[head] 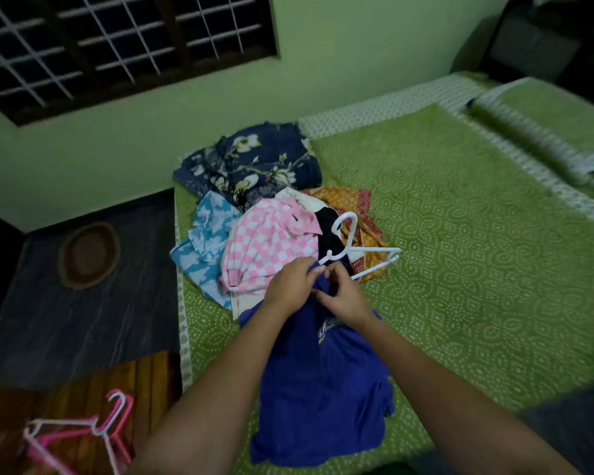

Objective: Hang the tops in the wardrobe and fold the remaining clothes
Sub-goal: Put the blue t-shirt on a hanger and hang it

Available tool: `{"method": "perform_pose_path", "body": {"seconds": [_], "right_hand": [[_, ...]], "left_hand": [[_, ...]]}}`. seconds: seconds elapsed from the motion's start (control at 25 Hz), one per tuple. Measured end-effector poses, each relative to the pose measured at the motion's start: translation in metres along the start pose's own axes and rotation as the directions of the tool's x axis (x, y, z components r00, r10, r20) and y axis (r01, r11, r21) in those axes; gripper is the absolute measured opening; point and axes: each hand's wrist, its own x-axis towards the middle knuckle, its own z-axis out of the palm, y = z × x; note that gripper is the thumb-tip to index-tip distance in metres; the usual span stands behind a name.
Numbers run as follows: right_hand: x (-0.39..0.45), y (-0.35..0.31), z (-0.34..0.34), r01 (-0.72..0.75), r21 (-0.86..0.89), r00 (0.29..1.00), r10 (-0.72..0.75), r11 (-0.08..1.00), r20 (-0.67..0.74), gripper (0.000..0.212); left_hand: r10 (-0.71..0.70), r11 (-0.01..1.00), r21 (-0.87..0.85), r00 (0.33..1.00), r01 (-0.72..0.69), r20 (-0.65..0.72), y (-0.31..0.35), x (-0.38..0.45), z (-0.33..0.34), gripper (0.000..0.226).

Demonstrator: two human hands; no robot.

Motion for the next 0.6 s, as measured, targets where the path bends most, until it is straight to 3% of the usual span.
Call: {"method": "perform_pose_path", "body": {"seconds": [0.08, 0.12, 0.2, 0.28, 0.32, 0.44, 0.6], "right_hand": [[-0.038, -0.017, -0.013, 0.062, -0.199, 0.997, -0.054, 0.978, 0.048, 0.038], [-0.061, -0.019, -0.024, 0.097, -0.419, 0.991, -0.050, 0.903, 0.123, 0.047], [-0.105, -0.012, -0.057, 0.097, -0.799, 0.975, 0.103, 0.594, 0.195, 0.053], [-0.151, 0.001, -0.097, -0.094, -0.905, 0.957, 0.290, 0.415, 0.033, 0.043], [-0.173, 0.003, -0.117, -0.236, -0.886, 0.930, 0.357, 0.399, -0.087, 0.038], [-0.209, -0.014, -0.174, -0.573, -0.586, 0.818, 0.437, 0.572, -0.374, 0.033], [-0.240, -0.082, -0.222, -0.645, -0.335, 0.715, 0.388, 0.687, -0.582, 0.020]], "left_hand": [[0.080, 0.994, 0.074, 0.997, -0.078, -0.024, 0.026, -0.023, -0.013, 0.029], [0.132, 0.986, 0.110, 0.991, -0.128, -0.030, 0.038, -0.036, -0.021, 0.030], [0.196, 0.973, 0.137, 0.979, -0.188, -0.053, 0.052, -0.054, -0.041, 0.031], [0.218, 0.973, 0.099, 0.970, -0.207, -0.107, 0.059, -0.069, -0.061, 0.031], [0.238, 0.970, 0.074, 0.964, -0.231, -0.121, 0.060, -0.077, -0.066, 0.030], [0.404, 0.912, 0.110, 0.911, -0.394, -0.081, 0.059, -0.094, -0.062, 0.022], [0.599, 0.780, 0.214, 0.801, -0.588, 0.017, 0.078, -0.102, -0.030, 0.013]]}}
